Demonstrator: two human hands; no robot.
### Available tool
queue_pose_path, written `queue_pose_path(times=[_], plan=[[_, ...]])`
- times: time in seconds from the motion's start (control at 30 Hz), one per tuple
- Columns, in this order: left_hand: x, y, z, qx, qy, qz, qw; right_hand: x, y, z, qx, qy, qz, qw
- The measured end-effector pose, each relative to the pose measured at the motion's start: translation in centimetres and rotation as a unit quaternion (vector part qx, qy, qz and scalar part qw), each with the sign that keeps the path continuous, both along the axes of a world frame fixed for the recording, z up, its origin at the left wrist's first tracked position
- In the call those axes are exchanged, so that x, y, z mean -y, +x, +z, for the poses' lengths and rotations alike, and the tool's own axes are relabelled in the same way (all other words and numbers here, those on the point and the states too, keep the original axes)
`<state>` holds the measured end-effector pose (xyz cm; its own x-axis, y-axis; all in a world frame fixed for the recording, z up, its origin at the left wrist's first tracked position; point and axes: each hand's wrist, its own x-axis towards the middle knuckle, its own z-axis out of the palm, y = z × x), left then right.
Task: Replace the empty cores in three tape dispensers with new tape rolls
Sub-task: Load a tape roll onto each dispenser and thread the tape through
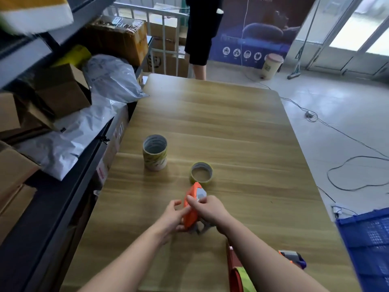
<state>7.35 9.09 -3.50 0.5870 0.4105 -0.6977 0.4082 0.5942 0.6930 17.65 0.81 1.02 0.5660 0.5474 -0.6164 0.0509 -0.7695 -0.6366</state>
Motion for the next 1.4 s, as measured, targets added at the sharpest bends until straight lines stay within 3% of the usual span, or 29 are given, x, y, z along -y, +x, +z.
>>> queue_pose_path(times=[0.17, 0.33, 0.4, 0.5, 0.6, 0.83, 1.03, 1.2, 1.4], plan=[[-0.5, 2.1, 2.1, 0.058, 0.006, 0.003, 0.998, 0.3, 1.4, 1.7, -0.085, 0.108, -0.078, 0.987], [-0.9, 5.3, 3.3, 0.066, 0.136, -0.050, 0.987, 1.1, 3.8, 1.2, -0.016, 0.161, -0.182, 0.970], [-1.8, 6.5, 2.4, 0.007, 0.228, -0.066, 0.971, 1.5, 5.0, 0.8, 0.019, 0.162, -0.223, 0.961], [-3.7, 8.2, 0.5, -0.131, 0.360, -0.134, 0.914, 1.8, 6.4, 0.4, 0.020, 0.177, -0.243, 0.954], [-4.7, 10.2, -0.6, -0.198, 0.385, -0.184, 0.883, 1.6, 7.4, 0.2, 0.013, 0.179, -0.238, 0.955], [-6.1, 13.1, -3.5, -0.301, 0.420, -0.196, 0.834, 0.7, 8.7, -0.9, 0.026, 0.164, -0.190, 0.968], [-6.2, 13.6, -3.8, -0.292, 0.358, -0.143, 0.875, 0.3, 9.7, -1.6, 0.031, 0.157, -0.164, 0.973], [-4.4, 13.1, -1.9, -0.165, 0.222, -0.071, 0.958, -0.2, 9.8, -1.6, 0.017, 0.182, -0.165, 0.969], [-3.7, 11.6, 2.4, -0.025, 0.080, -0.013, 0.996, -0.5, 10.2, -0.8, -0.034, 0.244, -0.190, 0.950]])
